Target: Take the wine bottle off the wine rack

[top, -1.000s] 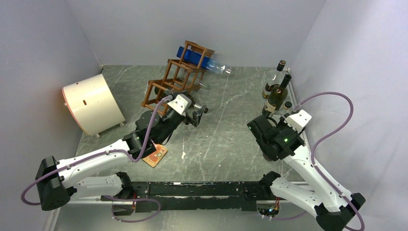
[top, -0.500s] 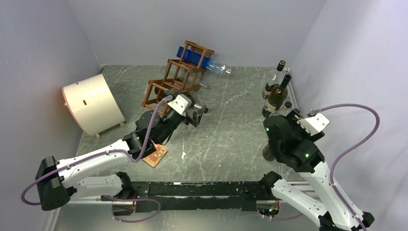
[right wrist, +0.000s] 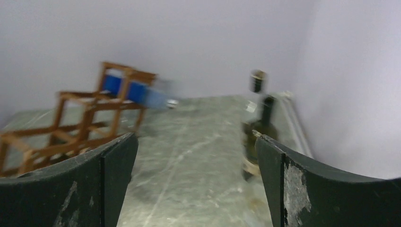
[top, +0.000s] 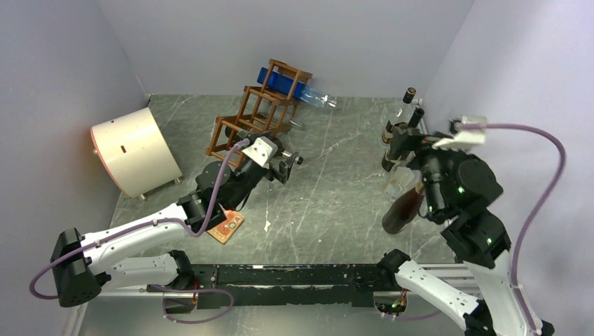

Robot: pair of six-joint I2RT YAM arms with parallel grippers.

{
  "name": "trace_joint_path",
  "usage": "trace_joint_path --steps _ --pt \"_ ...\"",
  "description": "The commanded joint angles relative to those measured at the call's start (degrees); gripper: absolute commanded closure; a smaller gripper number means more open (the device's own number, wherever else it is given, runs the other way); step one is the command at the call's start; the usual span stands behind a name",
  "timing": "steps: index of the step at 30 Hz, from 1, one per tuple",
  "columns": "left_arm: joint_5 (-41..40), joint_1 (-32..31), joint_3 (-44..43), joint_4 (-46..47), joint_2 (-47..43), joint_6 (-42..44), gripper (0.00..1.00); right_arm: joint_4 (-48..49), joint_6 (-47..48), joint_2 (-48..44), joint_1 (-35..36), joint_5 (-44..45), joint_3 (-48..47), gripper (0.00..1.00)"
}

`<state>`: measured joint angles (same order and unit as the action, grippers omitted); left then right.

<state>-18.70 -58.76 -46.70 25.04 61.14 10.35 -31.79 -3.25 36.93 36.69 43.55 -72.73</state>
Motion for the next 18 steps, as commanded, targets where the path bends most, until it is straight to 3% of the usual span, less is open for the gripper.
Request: trace_joint_path --steps 1,5,8,12,18 --pt "-5.8 -0.4 0.7 2.8 -3.0 1.5 0.09 2.2 7.0 9.4 0.0 -29.4 -3.3 0.00" --pt "-20.8 -0.4 2.3 8.5 -4.0 5.0 0.08 4.6 4.2 19.3 0.0 -41.4 -2.3 0.00" --pt "-28.5 -0.3 4.9 17.5 -4.5 10.4 0.05 8.5 0.2 25.9 0.0 -38.6 -0.3 0.00" --pt "-29.9 -0.2 8.9 26.5 -8.0 14.3 0.01 10.8 -7.3 34.7 0.0 -30.0 -1.1 0.00" --pt "-29.9 0.4 9.5 26.8 -9.5 13.7 0.01 16.1 -18.0 48.0 -0.1 -24.0 -4.3 0.00"
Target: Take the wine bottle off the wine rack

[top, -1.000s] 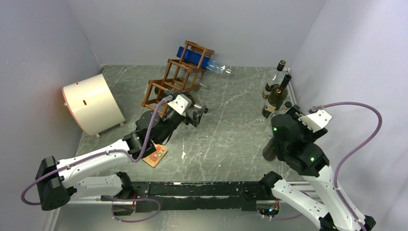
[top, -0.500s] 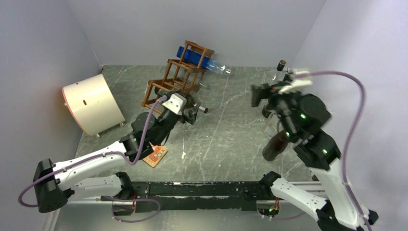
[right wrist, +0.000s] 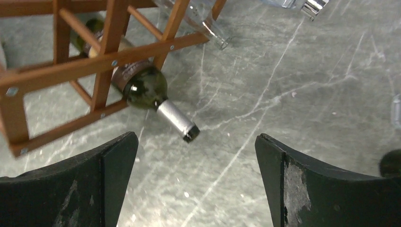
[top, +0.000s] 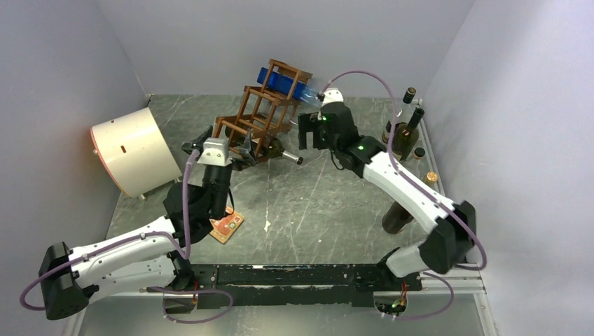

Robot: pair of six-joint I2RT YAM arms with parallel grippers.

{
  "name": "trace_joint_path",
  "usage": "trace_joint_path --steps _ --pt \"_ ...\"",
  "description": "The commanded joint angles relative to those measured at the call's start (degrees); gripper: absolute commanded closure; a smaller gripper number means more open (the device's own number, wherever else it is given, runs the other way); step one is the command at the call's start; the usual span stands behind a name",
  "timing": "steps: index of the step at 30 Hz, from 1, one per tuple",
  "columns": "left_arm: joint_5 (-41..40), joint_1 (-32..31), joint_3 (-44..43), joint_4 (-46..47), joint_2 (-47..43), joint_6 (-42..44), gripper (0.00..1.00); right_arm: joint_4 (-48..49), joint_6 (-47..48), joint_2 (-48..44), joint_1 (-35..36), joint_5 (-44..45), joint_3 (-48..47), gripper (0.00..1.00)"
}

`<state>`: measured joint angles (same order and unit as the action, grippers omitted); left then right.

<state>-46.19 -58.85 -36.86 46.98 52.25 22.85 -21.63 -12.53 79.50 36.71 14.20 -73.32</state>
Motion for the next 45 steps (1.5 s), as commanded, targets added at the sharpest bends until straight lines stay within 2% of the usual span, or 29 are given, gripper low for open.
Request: trace_joint_path --steps 1,6,12,18,24,36,42,45 --pt "-2.3 0.6 -0.7 4.0 -0.2 0.7 0.01 5.7 -10.5 7.9 -0.3 7.3 -5.1 0.00" --pt "-1.8 1.0 -1.5 2.2 0.9 -0.3 0.01 8.0 -15.0 17.3 -1.8 10.5 -10.3 0.00" --pt "-2.1 1.2 -1.5 3.0 0.7 0.9 0.00 7.8 -11.6 26.1 -1.8 1.5 -16.2 0.00" --pt "-0.5 2.8 -1.6 0.6 -0.4 -2.3 0.01 14.1 -10.3 26.8 -1.1 -3.0 -13.0 0.03" --pt "0.0 3.6 -2.5 -2.1 0.5 -4.6 0.04 15.1 -9.3 30.8 -0.1 -1.1 -16.0 0.08" --pt "0.4 4.0 -2.6 -2.6 -0.2 -5.3 0.05 17.0 -11.0 35.4 7.9 -1.6 -22.4 0.10" --pt "0.4 4.0 -2.6 -2.7 -0.3 -5.4 0.05 14.8 -10.8 35.2 9.3 -0.8 -23.7 0.10" --pt "0.6 4.0 -2.8 -3.3 -0.4 -5.9 0.05 14.0 -8.5 31.6 9.1 1.1 -21.3 0.09"
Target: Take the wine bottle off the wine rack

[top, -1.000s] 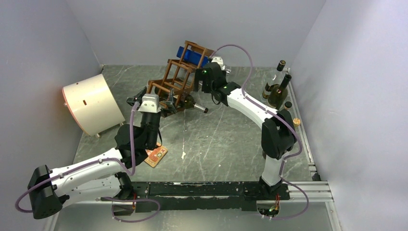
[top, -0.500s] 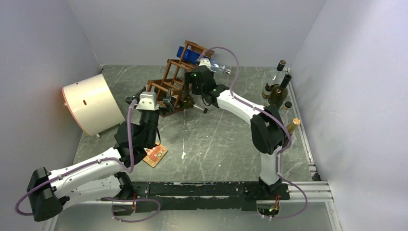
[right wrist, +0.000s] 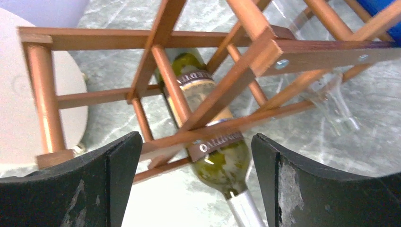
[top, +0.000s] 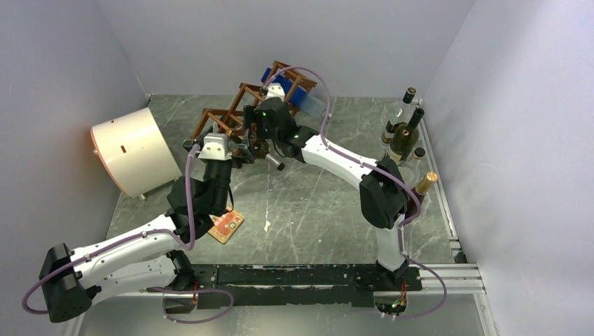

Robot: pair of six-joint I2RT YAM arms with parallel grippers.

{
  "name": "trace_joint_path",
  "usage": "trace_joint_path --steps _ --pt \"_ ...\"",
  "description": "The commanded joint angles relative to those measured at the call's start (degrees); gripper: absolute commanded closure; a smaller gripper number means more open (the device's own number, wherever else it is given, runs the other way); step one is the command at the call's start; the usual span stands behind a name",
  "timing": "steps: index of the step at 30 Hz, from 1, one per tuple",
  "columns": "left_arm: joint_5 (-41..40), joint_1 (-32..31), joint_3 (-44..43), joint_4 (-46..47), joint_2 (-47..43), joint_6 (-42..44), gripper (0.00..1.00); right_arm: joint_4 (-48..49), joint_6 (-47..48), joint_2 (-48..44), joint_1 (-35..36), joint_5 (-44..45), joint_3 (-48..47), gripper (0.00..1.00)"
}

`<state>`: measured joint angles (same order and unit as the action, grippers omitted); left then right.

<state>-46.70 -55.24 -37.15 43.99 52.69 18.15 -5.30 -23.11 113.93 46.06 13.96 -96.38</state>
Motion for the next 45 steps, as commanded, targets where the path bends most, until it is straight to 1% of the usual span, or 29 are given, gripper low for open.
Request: trace_joint_path --steps 1,4,7,9,12,15,18,21,25,31,39,45 --pt "1.2 0.4 -2.5 -0.4 -0.8 -1.3 0.05 -2.3 3.0 -4.3 -0.3 1.6 3.0 0.09" --pt "1.4 0.5 -2.6 -0.7 -1.0 -1.7 0.05 -2.9 7.6 -8.2 -1.2 1.9 5.9 0.04" --pt "1.6 0.5 -2.8 -1.4 -1.0 -2.1 0.04 -4.7 13.0 -11.3 -4.1 1.7 7.9 0.00" --pt "1.7 0.5 -2.8 -1.5 -1.0 -2.2 0.04 -6.5 18.3 -12.8 -6.9 -0.1 8.5 0.00" --pt "1.7 0.5 -2.8 -1.6 -0.8 -2.4 0.04 -8.9 27.4 -14.0 -7.8 4.0 8.2 0.00" --pt "1.7 0.5 -2.9 -1.6 -0.6 -2.3 0.04 -8.4 36.4 -15.1 -8.5 4.8 9.5 0.00" --pt "1.7 0.5 -2.9 -1.8 -0.4 -2.3 0.04 -9.2 44.5 -14.8 -9.0 5.6 9.4 0.00" --pt "1.7 0.5 -2.9 -1.7 0.0 -2.4 0.03 -10.7 50.2 -12.5 -9.8 8.1 7.3 0.00" --pt "1.8 0.5 -3.1 -2.1 0.4 -2.6 0.03 -10.2 57.5 -9.2 -10.1 10.9 5.2 0.00" --pt "1.7 0.4 -3.0 -1.9 0.6 -2.3 0.02 -9.6 64.0 -4.9 -11.7 9.1 1.5 0.00" --pt "1.8 0.5 -3.1 -1.9 0.8 -2.2 0.02 -14.4 64.8 3.8 -15.1 3.4 -8.0 0.00" --pt "2.1 0.5 -3.4 -2.6 0.8 -3.0 0.02 -13.6 64.9 6.3 -15.4 2.3 -9.4 0.00"
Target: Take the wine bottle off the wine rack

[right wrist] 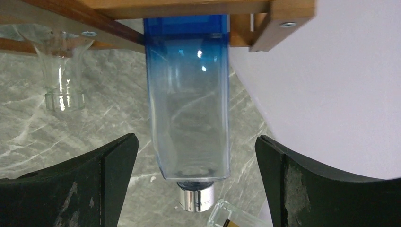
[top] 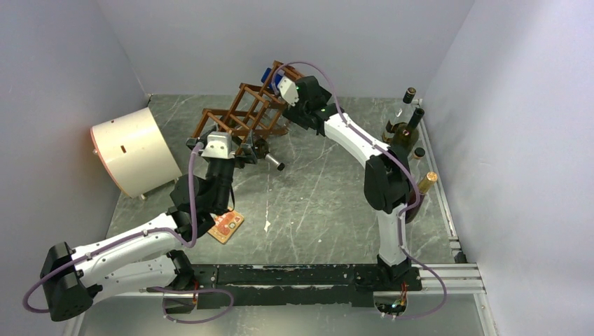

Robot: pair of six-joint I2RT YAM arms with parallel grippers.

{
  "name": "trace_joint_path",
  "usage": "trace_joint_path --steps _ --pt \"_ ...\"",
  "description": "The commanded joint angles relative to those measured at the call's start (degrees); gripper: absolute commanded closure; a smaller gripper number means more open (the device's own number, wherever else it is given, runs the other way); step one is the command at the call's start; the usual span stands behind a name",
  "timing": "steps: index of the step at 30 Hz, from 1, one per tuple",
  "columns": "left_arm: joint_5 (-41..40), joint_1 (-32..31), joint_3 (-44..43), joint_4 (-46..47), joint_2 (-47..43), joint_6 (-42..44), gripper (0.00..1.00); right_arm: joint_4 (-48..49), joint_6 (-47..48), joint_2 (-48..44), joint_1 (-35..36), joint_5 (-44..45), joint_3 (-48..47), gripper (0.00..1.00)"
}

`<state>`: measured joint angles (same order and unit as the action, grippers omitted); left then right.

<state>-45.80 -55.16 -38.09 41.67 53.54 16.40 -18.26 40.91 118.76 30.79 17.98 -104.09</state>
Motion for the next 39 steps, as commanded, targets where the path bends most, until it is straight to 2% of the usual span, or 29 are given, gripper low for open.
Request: trace_joint_path --steps 1,17,30,39 --pt "1.3 0.4 -2.4 -0.4 0.1 -1.4 0.02 -0.5 0.8 1.7 -0.3 -1.8 -1.8 0.00" --pt "1.8 0.4 -2.9 -1.7 0.6 -2.3 0.02 1.8 0.8 7.6 -2.0 -4.9 -5.3 0.05" --pt "1.9 0.4 -3.1 -2.3 0.9 -2.7 0.02 1.1 0.9 9.4 -2.1 -6.0 -7.5 0.26" --pt "2.3 0.4 -3.4 -3.0 1.2 -3.2 0.02 0.2 2.1 9.3 -2.0 -5.7 -7.1 0.50"
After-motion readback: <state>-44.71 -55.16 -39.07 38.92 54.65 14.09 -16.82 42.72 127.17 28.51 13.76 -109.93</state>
